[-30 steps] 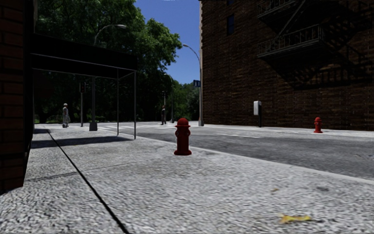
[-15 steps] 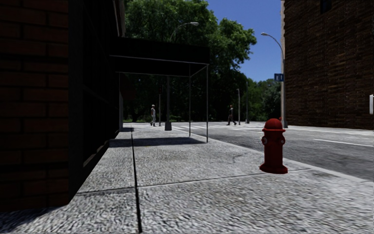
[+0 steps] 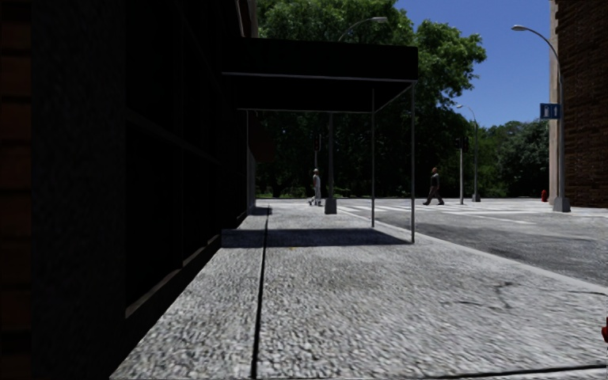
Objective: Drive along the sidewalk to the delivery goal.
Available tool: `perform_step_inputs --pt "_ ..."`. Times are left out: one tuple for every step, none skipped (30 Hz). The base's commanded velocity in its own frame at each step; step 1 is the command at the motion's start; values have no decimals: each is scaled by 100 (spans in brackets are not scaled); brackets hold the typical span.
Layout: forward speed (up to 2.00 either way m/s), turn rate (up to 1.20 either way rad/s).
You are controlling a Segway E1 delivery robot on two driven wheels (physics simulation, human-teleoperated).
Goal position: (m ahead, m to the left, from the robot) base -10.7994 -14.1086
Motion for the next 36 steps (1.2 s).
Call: perform_step_inputs --pt "200 0" --pt "200 0" --pt "200 0" --pt "200 0" --pt "200 0" --pt "200 0" --pt "200 0" --pt "200 0" --pt "200 0" --pt "200 0" --pt "200 0" --pt "200 0" --pt "200 0" --pt "200 0" --pt "200 0" --pt "200 0" --pt "200 0" --pt "200 0" --pt "200 0" --pt "200 0" --pt "200 0" --pt "200 0" --pt "200 0" --pt "200 0" --pt "200 0" --pt "200 0" --pt "200 0" --pt "200 0" --pt "200 0" --pt "200 0" --pt "200 0" --pt "200 0" --pt "200 0" --pt "200 0" --pt "200 0" --pt "200 0"
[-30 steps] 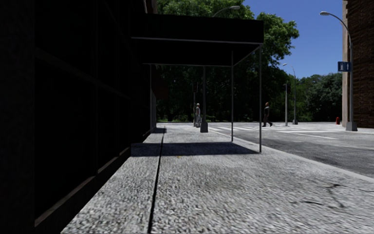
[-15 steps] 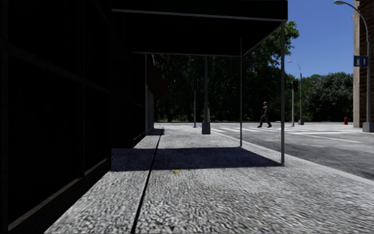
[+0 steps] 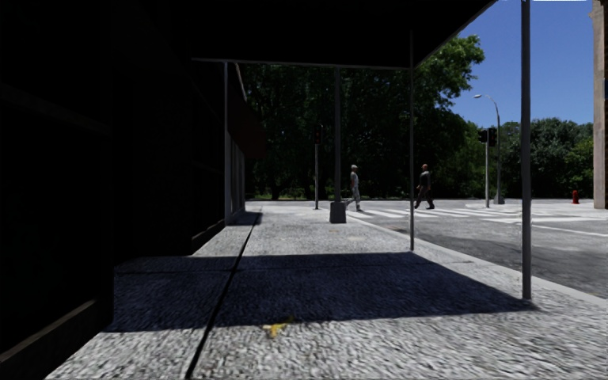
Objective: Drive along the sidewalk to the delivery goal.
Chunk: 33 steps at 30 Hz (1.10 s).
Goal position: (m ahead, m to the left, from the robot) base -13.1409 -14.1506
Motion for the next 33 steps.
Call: perform_step_inputs --pt "200 0" --pt "200 0" --pt "200 7" --pt "200 14" --pt "200 14" --pt "200 18" --pt "200 24" --pt "200 35" --pt "200 35" --pt "200 37" --pt "200 37" --pt "200 38" --pt "200 38" --pt "200 38" --pt "200 38" --pt "200 38" --pt "200 38" --pt "200 38" --pt "200 33" --pt "200 15" --pt "200 4" --pt "200 4" --pt "200 0" --pt "200 0" --pt "200 0" --pt "200 0" --pt "200 0" --pt "200 0" --pt "200 0" --pt "200 0" --pt "200 0" --pt "200 0" --pt "200 0"
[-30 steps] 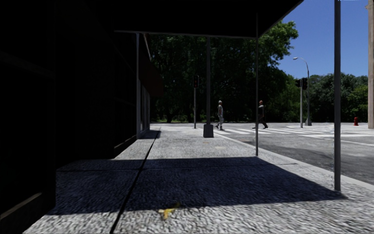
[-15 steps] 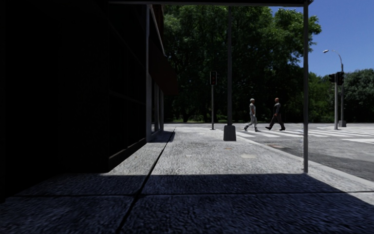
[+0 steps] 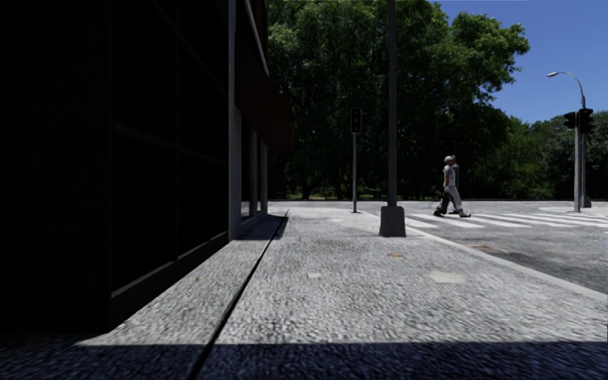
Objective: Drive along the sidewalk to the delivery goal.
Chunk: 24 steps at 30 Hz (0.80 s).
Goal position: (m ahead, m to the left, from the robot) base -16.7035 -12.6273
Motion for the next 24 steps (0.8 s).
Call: perform_step_inputs --pt "200 0" --pt "200 0" --pt "200 0" --pt "200 0" --pt "200 0" --pt "200 0" --pt "200 0" --pt "200 0" --pt "200 0" --pt "200 0" --pt "200 0" --pt "200 0" --pt "200 0" --pt "200 0" --pt "200 0" --pt "200 0" --pt "200 0" --pt "200 0" --pt "200 0" --pt "200 0" --pt "200 0" --pt "200 0" --pt "200 0" --pt "200 0"
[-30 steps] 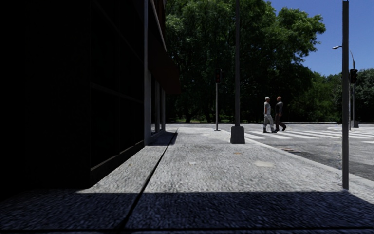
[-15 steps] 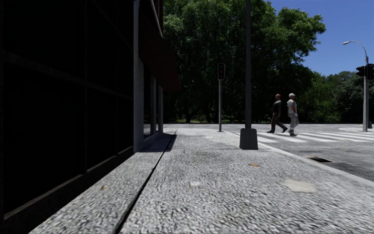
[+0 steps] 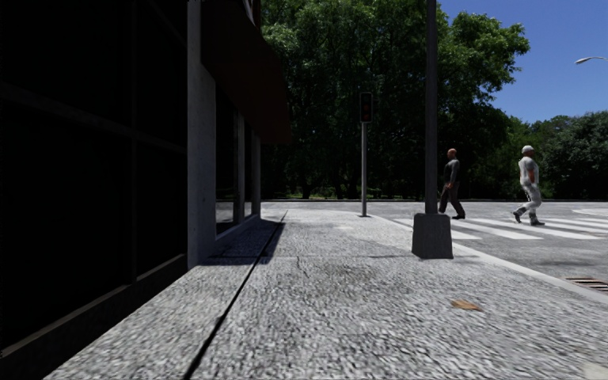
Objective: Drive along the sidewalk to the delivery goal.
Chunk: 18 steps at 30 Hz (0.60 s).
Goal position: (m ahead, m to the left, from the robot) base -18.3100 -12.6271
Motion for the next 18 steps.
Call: perform_step_inputs --pt "200 0" --pt "200 0" --pt "200 0" --pt "200 0" --pt "200 0" --pt "200 0" --pt "200 0" --pt "200 0" --pt "200 0" --pt "200 0" --pt "200 0" --pt "200 0" --pt "200 0" --pt "200 0" --pt "200 0" --pt "200 0" --pt "200 0" --pt "200 0"
